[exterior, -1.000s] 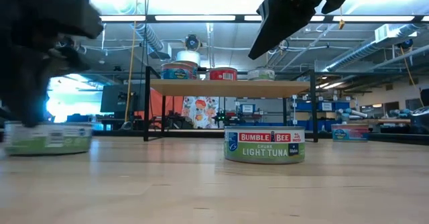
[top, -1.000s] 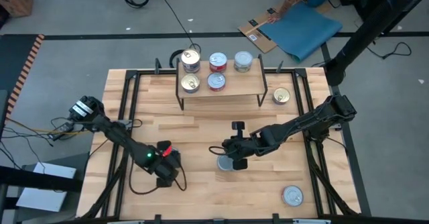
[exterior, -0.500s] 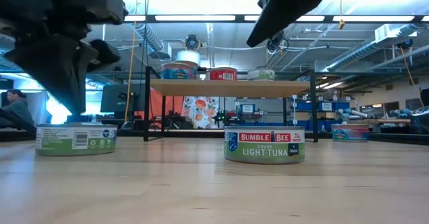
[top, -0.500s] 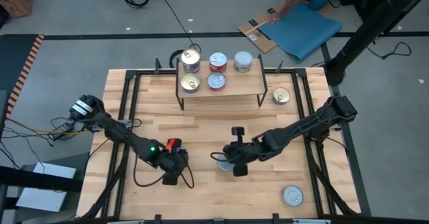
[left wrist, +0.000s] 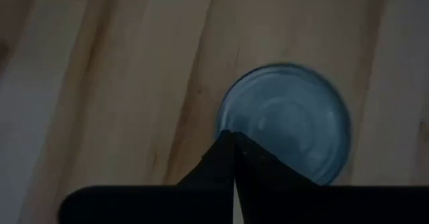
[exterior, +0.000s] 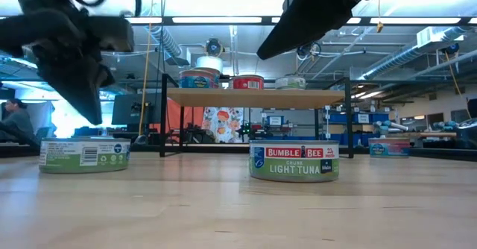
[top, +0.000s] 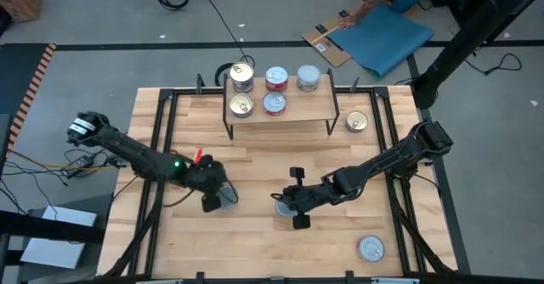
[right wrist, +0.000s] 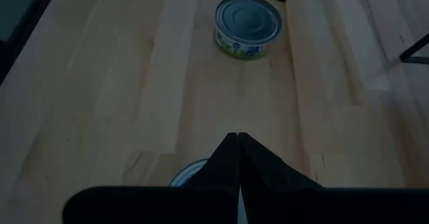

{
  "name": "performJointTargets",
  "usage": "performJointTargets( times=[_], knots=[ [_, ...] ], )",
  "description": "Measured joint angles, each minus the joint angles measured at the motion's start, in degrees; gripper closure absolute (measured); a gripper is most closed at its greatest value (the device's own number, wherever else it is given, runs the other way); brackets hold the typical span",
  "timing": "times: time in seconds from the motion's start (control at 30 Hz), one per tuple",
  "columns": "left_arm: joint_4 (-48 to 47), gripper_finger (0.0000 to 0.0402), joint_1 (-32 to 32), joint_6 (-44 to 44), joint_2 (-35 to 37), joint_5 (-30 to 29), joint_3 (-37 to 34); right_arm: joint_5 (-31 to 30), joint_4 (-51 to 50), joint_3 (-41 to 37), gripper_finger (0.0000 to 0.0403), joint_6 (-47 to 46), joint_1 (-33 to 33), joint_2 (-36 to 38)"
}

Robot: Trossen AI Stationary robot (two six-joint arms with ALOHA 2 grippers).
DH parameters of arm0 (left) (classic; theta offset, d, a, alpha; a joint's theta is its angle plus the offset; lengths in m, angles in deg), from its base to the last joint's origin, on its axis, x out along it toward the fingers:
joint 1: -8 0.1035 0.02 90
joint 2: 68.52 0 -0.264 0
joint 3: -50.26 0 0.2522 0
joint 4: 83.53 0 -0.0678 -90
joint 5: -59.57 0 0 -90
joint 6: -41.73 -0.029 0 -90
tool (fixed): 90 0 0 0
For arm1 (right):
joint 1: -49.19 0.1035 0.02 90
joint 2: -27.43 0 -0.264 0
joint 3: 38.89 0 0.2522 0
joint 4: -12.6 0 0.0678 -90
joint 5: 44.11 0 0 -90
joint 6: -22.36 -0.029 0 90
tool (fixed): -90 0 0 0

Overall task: Stack canned seafood by type on shelf
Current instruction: Put the green tuna can on the shelf

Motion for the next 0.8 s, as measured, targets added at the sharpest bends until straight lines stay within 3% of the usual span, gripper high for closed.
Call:
performJointTargets(
  times=[0.37,0.67,0.8],
  knots=[
    [0.80,0.0319,8.56,-4.71,-1.48,9.02,-0.88,-0.02,0.83,-0.01,0.0392,0.15,-0.14,0.00],
    [1.46,0.0320,9.78,-5.99,-4.67,11.86,-0.76,-0.02,0.84,-0.01,0.0392,0.13,-0.14,0.00],
    [1.51,0.0351,10.56,-5.67,-4.69,13.53,-0.75,-0.02,0.80,-0.01,0.0392,0.13,-0.14,0.00]
  ],
)
